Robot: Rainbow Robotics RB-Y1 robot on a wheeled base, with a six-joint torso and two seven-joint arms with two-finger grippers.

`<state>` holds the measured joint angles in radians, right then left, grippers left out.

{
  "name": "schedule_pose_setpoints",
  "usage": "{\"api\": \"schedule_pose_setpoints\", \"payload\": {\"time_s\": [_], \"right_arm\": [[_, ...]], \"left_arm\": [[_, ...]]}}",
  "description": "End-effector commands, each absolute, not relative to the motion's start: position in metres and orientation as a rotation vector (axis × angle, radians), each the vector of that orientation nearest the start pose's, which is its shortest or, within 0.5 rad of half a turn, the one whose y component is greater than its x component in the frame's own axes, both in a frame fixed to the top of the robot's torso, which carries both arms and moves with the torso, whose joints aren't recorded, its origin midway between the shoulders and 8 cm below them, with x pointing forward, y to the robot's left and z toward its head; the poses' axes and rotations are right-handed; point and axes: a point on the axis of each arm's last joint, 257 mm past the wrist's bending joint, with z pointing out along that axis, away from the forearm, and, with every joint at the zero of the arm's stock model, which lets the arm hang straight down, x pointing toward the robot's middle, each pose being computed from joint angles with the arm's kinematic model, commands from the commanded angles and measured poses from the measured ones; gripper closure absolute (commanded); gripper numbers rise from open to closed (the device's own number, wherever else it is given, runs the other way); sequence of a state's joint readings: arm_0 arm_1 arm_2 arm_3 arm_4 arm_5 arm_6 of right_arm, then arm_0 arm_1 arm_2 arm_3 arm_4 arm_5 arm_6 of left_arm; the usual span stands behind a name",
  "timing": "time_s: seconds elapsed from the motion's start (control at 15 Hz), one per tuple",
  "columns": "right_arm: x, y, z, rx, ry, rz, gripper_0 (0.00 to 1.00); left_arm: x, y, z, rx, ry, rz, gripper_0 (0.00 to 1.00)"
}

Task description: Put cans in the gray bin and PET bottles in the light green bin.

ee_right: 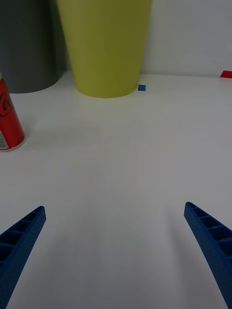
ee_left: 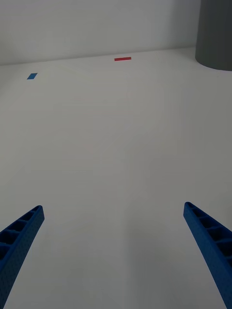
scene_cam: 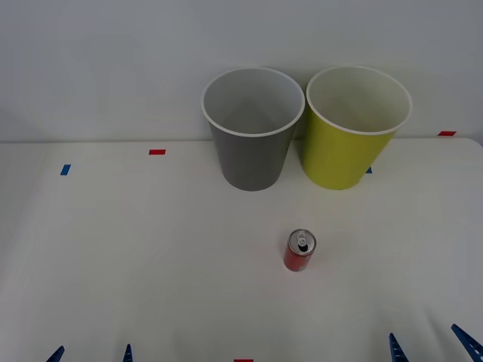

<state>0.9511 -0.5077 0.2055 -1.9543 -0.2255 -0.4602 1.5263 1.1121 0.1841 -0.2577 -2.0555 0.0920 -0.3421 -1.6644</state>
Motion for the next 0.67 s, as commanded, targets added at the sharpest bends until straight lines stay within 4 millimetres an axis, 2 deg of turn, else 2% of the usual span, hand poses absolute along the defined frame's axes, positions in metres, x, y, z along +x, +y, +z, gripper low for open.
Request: {"api": "schedule_pose_setpoints", "payload": {"time_s": [0.07,0.67], "right_arm": [[0.2357,-0.2911,-0.3004,-0.124,1.743,0.047,0.0],[0.2357,-0.2911,-0.3004,-0.124,1.743,0.047,0.0]], "left_arm": [[0.2118,0.252,-0.3116,-0.011,1.829,0.095,0.0],[0.2118,0.252,-0.3116,-0.011,1.829,0.095,0.0]]}}
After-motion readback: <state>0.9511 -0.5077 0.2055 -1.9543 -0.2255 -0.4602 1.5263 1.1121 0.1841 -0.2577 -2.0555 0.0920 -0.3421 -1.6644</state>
